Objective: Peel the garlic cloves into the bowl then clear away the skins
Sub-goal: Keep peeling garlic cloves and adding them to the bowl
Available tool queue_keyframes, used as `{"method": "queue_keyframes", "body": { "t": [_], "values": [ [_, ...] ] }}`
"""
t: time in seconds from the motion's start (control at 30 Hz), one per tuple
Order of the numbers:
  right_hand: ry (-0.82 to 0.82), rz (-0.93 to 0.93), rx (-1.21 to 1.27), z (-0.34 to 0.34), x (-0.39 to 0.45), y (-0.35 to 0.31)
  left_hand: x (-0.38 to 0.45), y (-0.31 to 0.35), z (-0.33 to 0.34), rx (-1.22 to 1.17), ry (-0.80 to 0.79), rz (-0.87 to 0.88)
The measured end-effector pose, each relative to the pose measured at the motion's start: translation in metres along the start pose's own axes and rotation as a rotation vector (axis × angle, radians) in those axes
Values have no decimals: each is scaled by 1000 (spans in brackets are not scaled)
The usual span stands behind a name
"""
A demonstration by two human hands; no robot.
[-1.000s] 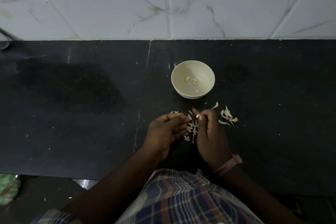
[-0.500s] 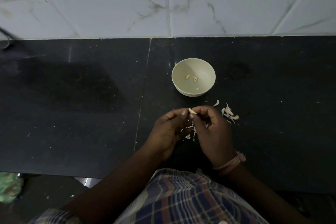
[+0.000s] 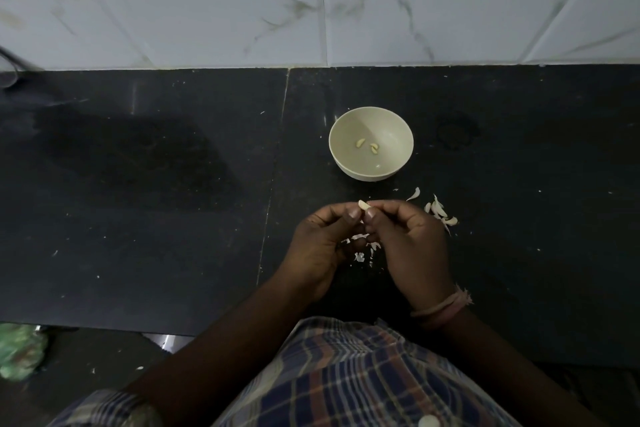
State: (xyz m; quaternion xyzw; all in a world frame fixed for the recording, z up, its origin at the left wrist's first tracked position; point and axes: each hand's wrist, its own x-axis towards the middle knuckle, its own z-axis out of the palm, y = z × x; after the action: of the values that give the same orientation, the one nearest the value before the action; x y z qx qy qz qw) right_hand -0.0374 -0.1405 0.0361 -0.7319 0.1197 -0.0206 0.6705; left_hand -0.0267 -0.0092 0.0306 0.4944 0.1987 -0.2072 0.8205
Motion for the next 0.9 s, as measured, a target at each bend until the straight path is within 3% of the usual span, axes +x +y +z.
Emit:
{"method": "queue_keyframes", "body": {
  "t": [0.27, 0.47, 0.9],
  "values": [
    [1, 55, 75, 1, -1, 1, -1, 1, 2, -19, -15, 56],
    [-12, 15, -1, 3, -1, 1, -1, -1, 4, -26, 4, 120],
    [59, -336, -361, -5, 4, -8, -1, -1, 2, 270, 40, 350]
  ]
}}
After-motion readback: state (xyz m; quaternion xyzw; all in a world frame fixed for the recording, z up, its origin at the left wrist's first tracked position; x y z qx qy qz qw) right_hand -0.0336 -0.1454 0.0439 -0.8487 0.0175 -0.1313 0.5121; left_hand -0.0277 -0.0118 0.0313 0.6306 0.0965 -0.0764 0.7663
